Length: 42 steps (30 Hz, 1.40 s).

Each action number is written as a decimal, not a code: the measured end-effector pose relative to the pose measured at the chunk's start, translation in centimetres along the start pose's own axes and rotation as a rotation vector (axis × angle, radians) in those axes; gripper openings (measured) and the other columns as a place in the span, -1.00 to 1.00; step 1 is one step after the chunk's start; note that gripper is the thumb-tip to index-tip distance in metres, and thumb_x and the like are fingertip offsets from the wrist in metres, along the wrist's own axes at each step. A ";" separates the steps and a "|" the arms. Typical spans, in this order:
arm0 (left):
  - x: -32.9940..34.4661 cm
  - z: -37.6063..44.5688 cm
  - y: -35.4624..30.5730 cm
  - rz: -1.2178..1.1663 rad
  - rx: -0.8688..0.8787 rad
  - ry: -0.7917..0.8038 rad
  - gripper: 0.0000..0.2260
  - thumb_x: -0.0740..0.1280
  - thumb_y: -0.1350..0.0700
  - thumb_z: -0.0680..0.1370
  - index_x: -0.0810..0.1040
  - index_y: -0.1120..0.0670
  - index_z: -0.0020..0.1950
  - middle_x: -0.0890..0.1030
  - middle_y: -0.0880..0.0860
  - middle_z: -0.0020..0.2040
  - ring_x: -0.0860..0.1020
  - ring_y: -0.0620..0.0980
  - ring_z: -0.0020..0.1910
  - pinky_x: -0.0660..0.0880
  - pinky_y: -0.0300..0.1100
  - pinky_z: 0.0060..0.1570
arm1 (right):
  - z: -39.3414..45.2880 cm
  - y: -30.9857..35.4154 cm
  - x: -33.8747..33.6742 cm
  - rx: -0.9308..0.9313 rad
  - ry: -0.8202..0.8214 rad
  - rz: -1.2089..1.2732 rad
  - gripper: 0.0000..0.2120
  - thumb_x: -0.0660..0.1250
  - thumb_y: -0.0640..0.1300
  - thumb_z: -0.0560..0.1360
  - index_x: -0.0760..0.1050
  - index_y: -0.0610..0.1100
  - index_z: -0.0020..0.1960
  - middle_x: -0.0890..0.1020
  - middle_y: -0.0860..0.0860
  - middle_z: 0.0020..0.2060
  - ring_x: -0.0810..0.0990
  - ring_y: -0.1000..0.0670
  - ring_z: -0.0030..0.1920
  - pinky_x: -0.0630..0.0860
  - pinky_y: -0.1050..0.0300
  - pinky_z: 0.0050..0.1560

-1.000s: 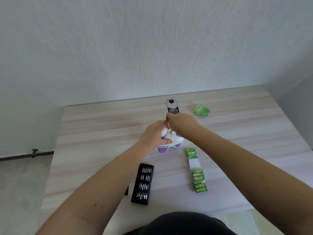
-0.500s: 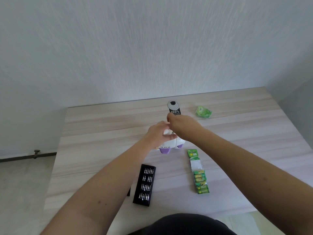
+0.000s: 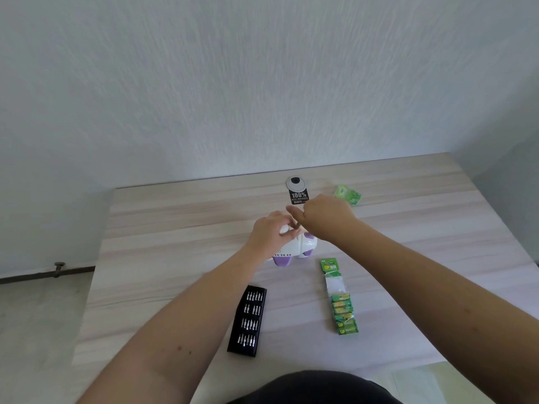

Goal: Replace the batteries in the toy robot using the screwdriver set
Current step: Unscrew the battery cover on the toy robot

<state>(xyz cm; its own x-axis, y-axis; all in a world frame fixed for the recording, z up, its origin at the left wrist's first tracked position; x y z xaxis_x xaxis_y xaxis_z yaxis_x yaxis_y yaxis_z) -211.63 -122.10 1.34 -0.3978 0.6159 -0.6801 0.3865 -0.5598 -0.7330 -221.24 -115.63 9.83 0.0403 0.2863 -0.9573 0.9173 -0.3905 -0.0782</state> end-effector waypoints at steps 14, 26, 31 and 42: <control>0.1 0.0 -0.1 0.099 -0.035 0.016 -0.77 0.40 0.05 0.52 0.62 0.08 0.14 0.60 0.05 0.11 0.55 0.06 0.12 0.42 -0.06 0.14 | 0.2 1.3 0.4 0.101 0.037 -0.015 -0.46 -0.01 0.24 0.61 0.36 -0.13 -0.32 0.38 -0.01 -0.38 0.41 -0.01 -0.35 0.20 0.18 -0.44; -0.2 0.0 0.6 0.038 -0.012 0.069 -0.55 0.54 0.04 0.36 0.50 0.00 0.20 0.55 -0.10 0.09 0.52 -0.03 0.05 0.39 -0.16 0.09 | 0.9 0.1 1.0 0.014 0.191 0.113 -0.55 0.14 0.08 0.61 0.42 -0.22 -0.30 0.41 -0.02 -0.42 0.46 -0.06 -0.29 0.33 0.12 -0.29; -0.2 0.0 0.7 0.014 -0.006 0.065 -0.54 0.55 0.04 0.35 0.48 -0.04 0.18 0.57 -0.10 0.10 0.54 -0.04 0.05 0.40 -0.19 0.07 | 0.9 1.1 0.7 -0.054 0.177 0.078 -0.83 0.24 -0.12 0.58 0.47 -0.23 0.04 0.42 -0.02 -0.38 0.46 -0.08 -0.24 0.27 0.12 -0.40; 0.0 -0.2 0.9 -0.001 -0.009 0.064 -0.52 0.53 0.02 0.34 0.50 -0.05 0.22 0.58 -0.11 0.15 0.55 -0.03 0.11 0.43 -0.06 0.16 | 1.4 1.4 0.8 0.052 0.107 0.078 -0.56 0.11 0.05 0.61 0.30 -0.15 -0.38 0.42 -0.04 -0.38 0.44 -0.05 -0.33 0.27 0.14 -0.39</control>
<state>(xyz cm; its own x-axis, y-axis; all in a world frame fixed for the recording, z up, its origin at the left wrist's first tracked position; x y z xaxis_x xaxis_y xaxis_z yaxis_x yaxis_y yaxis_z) -211.13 -122.53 0.69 -0.3447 0.6508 -0.6765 0.3932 -0.5543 -0.7336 -220.48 -117.18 8.55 0.1555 0.3439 -0.9260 0.8879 -0.4595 -0.0215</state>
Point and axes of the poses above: each hand's wrist, its own z-axis towards the middle knuckle, its own x-axis out of the palm, y = z × x, the point moved 5 cm from there along z, towards the middle knuckle
